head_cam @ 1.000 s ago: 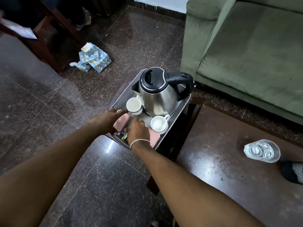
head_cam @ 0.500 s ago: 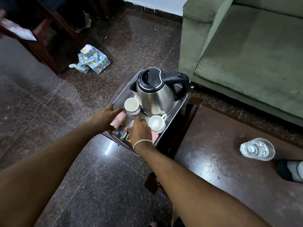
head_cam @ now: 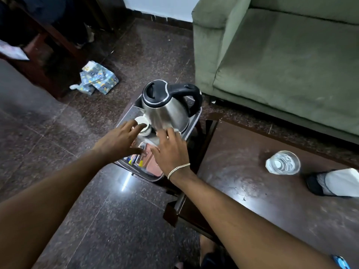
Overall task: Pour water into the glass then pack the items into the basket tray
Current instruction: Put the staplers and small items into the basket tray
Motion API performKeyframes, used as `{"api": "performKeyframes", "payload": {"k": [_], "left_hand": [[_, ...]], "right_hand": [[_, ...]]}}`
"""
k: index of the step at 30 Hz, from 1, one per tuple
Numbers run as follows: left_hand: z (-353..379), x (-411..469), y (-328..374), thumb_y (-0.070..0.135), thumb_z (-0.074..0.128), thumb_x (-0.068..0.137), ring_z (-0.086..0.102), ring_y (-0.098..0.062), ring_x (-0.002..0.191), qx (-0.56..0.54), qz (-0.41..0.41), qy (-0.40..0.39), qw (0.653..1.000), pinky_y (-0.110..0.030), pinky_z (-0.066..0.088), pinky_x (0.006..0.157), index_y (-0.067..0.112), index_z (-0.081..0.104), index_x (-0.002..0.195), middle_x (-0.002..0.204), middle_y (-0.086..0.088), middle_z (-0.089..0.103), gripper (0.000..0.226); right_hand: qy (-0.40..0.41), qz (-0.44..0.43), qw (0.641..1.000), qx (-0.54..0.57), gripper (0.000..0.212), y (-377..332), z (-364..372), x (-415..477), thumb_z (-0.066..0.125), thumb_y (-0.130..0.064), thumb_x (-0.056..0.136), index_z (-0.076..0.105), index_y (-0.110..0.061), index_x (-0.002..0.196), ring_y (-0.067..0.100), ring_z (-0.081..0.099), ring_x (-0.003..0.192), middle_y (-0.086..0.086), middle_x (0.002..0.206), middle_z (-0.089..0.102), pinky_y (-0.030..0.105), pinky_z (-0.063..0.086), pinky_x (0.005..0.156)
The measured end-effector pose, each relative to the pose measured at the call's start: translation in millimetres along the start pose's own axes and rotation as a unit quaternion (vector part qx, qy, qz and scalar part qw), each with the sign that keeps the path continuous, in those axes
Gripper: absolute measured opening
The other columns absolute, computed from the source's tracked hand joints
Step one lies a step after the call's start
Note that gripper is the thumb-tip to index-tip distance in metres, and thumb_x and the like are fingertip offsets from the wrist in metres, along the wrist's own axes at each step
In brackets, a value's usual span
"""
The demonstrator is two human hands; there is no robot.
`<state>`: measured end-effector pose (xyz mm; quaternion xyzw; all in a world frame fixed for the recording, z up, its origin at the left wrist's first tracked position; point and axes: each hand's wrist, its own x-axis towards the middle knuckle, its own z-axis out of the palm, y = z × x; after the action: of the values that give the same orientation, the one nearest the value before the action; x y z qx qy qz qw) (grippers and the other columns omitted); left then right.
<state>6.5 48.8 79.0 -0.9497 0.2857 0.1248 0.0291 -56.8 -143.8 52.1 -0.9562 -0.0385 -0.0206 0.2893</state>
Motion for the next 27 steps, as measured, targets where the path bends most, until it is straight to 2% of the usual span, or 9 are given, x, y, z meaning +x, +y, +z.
{"api": "performKeyframes", "payload": {"k": [4, 8, 12, 17, 22, 27], "left_hand": [[-3, 11, 40, 0.078, 0.065, 0.076, 0.056, -0.037, 0.120, 0.022, 0.034, 0.018, 0.999, -0.049, 0.051, 0.098, 0.015, 0.042, 0.149, 0.139, -0.015, 0.050, 0.099], [-1, 23, 83, 0.090, 0.044, 0.080, 0.054, -0.037, 0.123, 0.034, 0.080, 0.036, 0.996, -0.051, 0.050, 0.091, 0.017, 0.042, 0.150, 0.139, -0.014, 0.052, 0.101], [1, 42, 134, 0.092, 0.041, 0.080, 0.053, -0.036, 0.123, 0.033, 0.104, 0.057, 0.992, -0.050, 0.047, 0.095, 0.016, 0.039, 0.153, 0.140, -0.013, 0.051, 0.106], [16, 62, 209, 0.092, 0.044, 0.079, 0.052, -0.033, 0.126, -0.006, 0.140, 0.070, 0.988, -0.049, 0.046, 0.098, 0.018, 0.036, 0.156, 0.143, -0.009, 0.050, 0.108], [39, 78, 303, 0.094, 0.040, 0.079, 0.049, -0.030, 0.131, -0.037, 0.171, 0.039, 0.984, -0.048, 0.049, 0.097, 0.021, 0.028, 0.160, 0.150, -0.008, 0.045, 0.110], [72, 77, 399, 0.094, 0.040, 0.078, 0.052, -0.031, 0.125, -0.064, 0.218, -0.008, 0.974, -0.049, 0.052, 0.094, 0.020, 0.027, 0.160, 0.151, -0.008, 0.044, 0.111]], "right_hand": [[0.035, 0.019, 0.998, -0.046, 0.064, 41, -22, -27, 0.068, -0.055, 0.077, 0.052, -0.023, 0.131, 0.027, 0.049, 0.116, 0.002, 0.131, 0.053, 0.048, 0.043, 0.085], [0.044, 0.035, 0.995, -0.083, 0.069, 89, -41, -59, 0.057, -0.065, 0.082, 0.047, -0.025, 0.137, 0.031, 0.038, 0.137, 0.005, 0.148, 0.046, 0.057, 0.036, 0.096], [0.046, 0.082, 0.991, -0.100, 0.073, 139, -63, -97, 0.051, -0.071, 0.084, 0.044, -0.027, 0.142, 0.030, 0.031, 0.145, 0.006, 0.155, 0.041, 0.059, 0.033, 0.103], [0.044, 0.148, 0.982, -0.111, 0.073, 198, -97, -147, 0.049, -0.073, 0.083, 0.044, -0.030, 0.142, 0.027, 0.033, 0.145, 0.002, 0.155, 0.042, 0.058, 0.035, 0.104], [0.032, 0.214, 0.969, -0.120, 0.072, 258, -131, -209, 0.049, -0.072, 0.083, 0.045, -0.029, 0.141, 0.027, 0.037, 0.142, 0.002, 0.152, 0.044, 0.057, 0.038, 0.102], [0.016, 0.248, 0.959, -0.136, 0.066, 317, -154, -275, 0.047, -0.072, 0.085, 0.051, -0.029, 0.135, 0.024, 0.046, 0.132, -0.001, 0.143, 0.051, 0.048, 0.041, 0.098]]}}
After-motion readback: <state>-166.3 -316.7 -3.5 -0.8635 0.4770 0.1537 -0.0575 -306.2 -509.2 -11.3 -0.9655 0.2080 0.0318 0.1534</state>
